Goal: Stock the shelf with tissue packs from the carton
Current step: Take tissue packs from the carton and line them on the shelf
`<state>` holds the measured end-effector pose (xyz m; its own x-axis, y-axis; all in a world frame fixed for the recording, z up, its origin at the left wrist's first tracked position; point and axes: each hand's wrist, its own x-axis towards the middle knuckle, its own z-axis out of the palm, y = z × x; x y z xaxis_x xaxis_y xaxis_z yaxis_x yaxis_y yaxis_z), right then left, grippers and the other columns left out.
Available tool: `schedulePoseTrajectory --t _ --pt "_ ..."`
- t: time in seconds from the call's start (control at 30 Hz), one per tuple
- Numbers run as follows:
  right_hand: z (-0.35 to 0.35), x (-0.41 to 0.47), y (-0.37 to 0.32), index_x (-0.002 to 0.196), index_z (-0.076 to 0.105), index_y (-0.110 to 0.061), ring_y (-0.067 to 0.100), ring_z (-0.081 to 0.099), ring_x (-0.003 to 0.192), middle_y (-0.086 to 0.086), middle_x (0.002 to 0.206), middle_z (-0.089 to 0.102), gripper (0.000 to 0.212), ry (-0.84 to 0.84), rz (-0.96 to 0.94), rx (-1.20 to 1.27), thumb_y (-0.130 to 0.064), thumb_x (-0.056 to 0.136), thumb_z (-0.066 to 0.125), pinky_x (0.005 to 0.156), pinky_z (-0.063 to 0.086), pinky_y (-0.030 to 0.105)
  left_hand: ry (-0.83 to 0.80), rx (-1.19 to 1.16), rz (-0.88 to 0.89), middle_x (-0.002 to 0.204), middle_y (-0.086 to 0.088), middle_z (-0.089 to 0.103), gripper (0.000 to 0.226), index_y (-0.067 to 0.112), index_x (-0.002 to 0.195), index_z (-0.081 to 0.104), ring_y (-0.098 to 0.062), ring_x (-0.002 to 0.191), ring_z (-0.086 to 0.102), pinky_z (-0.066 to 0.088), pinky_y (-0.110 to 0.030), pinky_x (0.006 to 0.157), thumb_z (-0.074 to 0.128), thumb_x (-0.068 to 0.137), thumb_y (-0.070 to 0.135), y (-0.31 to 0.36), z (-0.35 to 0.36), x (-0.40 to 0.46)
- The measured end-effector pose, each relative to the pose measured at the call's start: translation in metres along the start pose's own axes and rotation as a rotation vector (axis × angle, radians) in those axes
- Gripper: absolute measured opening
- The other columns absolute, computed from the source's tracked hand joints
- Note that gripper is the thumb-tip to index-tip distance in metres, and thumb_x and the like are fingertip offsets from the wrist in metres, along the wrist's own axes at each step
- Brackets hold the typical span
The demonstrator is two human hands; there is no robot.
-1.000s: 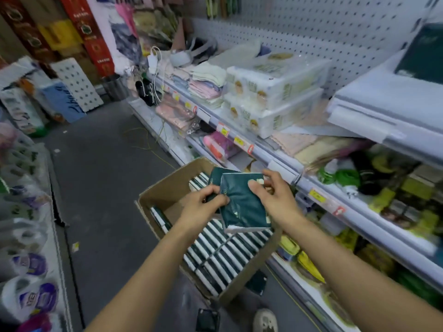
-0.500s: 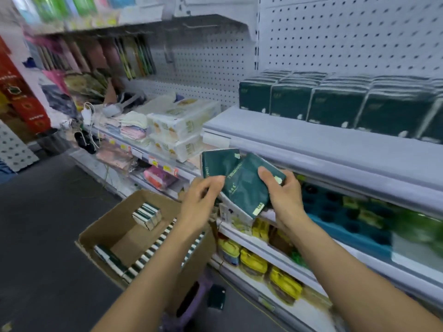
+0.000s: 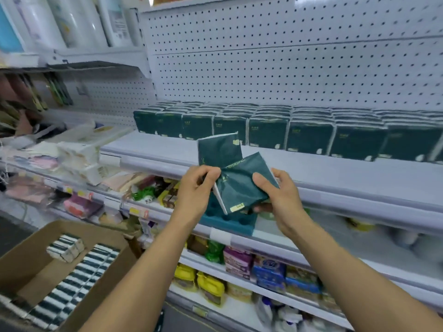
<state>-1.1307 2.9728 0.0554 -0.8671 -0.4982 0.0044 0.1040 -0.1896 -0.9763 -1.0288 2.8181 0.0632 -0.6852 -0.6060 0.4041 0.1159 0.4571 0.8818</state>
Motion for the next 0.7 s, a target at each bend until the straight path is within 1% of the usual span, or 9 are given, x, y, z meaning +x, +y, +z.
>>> schedulePoseTrajectory --t 0.07,0.13,0.27,0.37,0.43,0.5,0.53,0.63,0.7 --pt "-0.036 -0.001 -0.016 0.116 0.060 -0.019 0.025 0.068 0.083 0.008 0.106 0.071 0.041 -0.030 -0.016 -0.073 -0.032 0.082 0.077 0.061 0.052 0.038 -0.050 -0.016 0.002 0.096 -0.006 0.063 0.024 0.030 0.077 0.066 -0.010 0.087 0.059 0.045 -0.027 0.079 0.059 0.098 0.023 0.015 0.030 0.004" --pt "-0.069 -0.003 -0.032 0.103 0.068 -0.013 0.027 0.065 0.081 0.010 0.096 0.074 0.027 -0.035 -0.025 -0.142 -0.029 0.083 0.075 0.069 0.050 0.042 -0.114 -0.011 0.007 0.096 -0.006 0.060 0.024 0.030 0.076 0.065 -0.008 0.084 0.058 0.044 -0.026 0.078 0.058 0.098 0.025 0.029 0.059 0.009" --pt "-0.121 -0.005 -0.056 0.094 0.068 -0.008 0.017 0.067 0.076 0.008 0.088 0.074 0.009 0.019 -0.063 -0.227 -0.010 0.086 0.068 0.066 0.053 0.030 -0.222 -0.032 0.050 0.092 0.001 0.061 0.023 0.023 0.080 0.069 -0.010 0.084 0.056 0.043 -0.027 0.078 0.058 0.099 0.030 0.053 0.108 0.018" --pt "-0.153 -0.005 -0.074 0.099 0.065 -0.004 0.013 0.069 0.075 0.002 0.085 0.074 0.012 0.103 -0.130 -0.259 -0.003 0.087 0.064 0.060 0.053 0.022 -0.215 -0.021 0.095 0.093 0.007 0.062 0.029 0.020 0.091 0.072 -0.009 0.087 0.055 0.044 -0.024 0.081 0.050 0.102 0.035 0.066 0.135 0.028" --pt "-0.179 -0.003 -0.083 0.104 0.063 -0.002 0.019 0.070 0.081 0.007 0.091 0.075 0.018 0.202 -0.180 -0.294 -0.005 0.087 0.067 0.065 0.055 0.029 -0.225 -0.026 0.137 0.086 0.001 0.058 0.028 0.010 0.089 0.067 -0.007 0.075 0.051 0.042 -0.022 0.073 0.051 0.102 0.030 0.074 0.149 0.036" --pt "-0.203 0.001 -0.089 0.106 0.061 -0.005 0.026 0.071 0.085 0.007 0.091 0.075 0.022 0.304 -0.210 -0.327 -0.009 0.087 0.070 0.073 0.057 0.038 -0.294 -0.026 0.181 0.073 0.006 0.052 0.021 0.011 0.081 0.059 -0.010 0.066 0.047 0.046 -0.029 0.067 0.055 0.099 0.020 0.078 0.164 0.044" --pt "-0.215 0.004 -0.090 0.106 0.060 -0.008 0.028 0.071 0.086 0.005 0.090 0.075 0.024 0.346 -0.207 -0.343 -0.011 0.086 0.072 0.078 0.057 0.042 -0.330 -0.027 0.182 0.073 0.011 0.051 0.018 0.013 0.081 0.058 -0.014 0.069 0.050 0.051 -0.034 0.068 0.056 0.099 0.017 0.078 0.171 0.049" --pt "-0.241 0.012 -0.091 0.106 0.056 -0.013 0.023 0.072 0.084 0.001 0.090 0.075 0.026 0.403 -0.168 -0.396 -0.013 0.086 0.073 0.082 0.059 0.045 -0.432 -0.046 0.139 0.112 0.003 0.054 0.010 0.023 0.103 0.058 -0.021 0.098 0.060 0.059 -0.028 0.069 0.057 0.098 0.014 0.071 0.193 0.064" --pt "-0.253 0.018 -0.092 0.104 0.055 -0.012 0.022 0.072 0.086 0.004 0.095 0.074 0.025 0.414 -0.142 -0.412 -0.012 0.086 0.073 0.079 0.059 0.041 -0.530 -0.126 0.135 0.138 0.003 0.048 0.041 0.041 0.127 0.049 -0.018 0.111 0.060 0.058 -0.027 0.071 0.058 0.098 0.013 0.067 0.204 0.072"
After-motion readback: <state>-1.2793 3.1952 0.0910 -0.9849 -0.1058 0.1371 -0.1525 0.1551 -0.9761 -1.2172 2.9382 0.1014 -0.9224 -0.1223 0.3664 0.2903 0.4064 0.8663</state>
